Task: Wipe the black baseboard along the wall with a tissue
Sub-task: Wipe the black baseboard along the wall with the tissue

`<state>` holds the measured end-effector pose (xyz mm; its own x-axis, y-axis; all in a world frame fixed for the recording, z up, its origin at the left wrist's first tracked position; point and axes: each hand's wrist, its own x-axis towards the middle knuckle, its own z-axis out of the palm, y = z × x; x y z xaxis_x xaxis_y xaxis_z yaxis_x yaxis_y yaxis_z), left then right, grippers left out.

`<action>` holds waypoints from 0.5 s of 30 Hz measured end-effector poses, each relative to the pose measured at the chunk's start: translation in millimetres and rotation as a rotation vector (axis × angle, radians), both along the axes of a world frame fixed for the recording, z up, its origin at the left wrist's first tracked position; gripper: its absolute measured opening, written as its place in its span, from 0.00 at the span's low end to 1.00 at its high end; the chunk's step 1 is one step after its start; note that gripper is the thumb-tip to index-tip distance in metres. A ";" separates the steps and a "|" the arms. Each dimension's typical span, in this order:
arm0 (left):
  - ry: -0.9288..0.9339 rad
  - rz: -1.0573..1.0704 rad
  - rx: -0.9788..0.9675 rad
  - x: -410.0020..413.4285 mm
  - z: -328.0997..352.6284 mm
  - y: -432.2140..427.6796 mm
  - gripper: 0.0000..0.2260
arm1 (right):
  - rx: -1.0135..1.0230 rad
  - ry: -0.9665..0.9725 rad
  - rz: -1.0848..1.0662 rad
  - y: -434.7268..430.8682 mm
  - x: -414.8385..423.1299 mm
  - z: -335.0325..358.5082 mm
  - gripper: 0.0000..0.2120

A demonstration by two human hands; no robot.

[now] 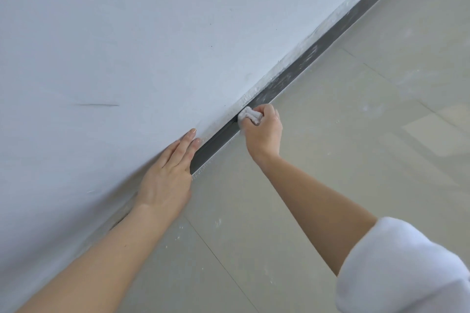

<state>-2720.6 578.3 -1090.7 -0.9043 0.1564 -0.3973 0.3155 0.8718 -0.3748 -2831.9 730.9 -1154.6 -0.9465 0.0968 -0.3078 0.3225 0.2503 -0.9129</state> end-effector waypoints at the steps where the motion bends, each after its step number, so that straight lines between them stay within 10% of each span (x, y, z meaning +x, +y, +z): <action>1: 0.001 -0.020 -0.013 0.2 0.9 1.2 0.11 | 0.014 -0.016 -0.031 6.6 -8.2 1.5 0.06; 15: -0.126 0.090 0.143 -11.7 18.5 17.7 0.12 | 0.484 0.005 0.458 88.0 -22.9 114.1 0.07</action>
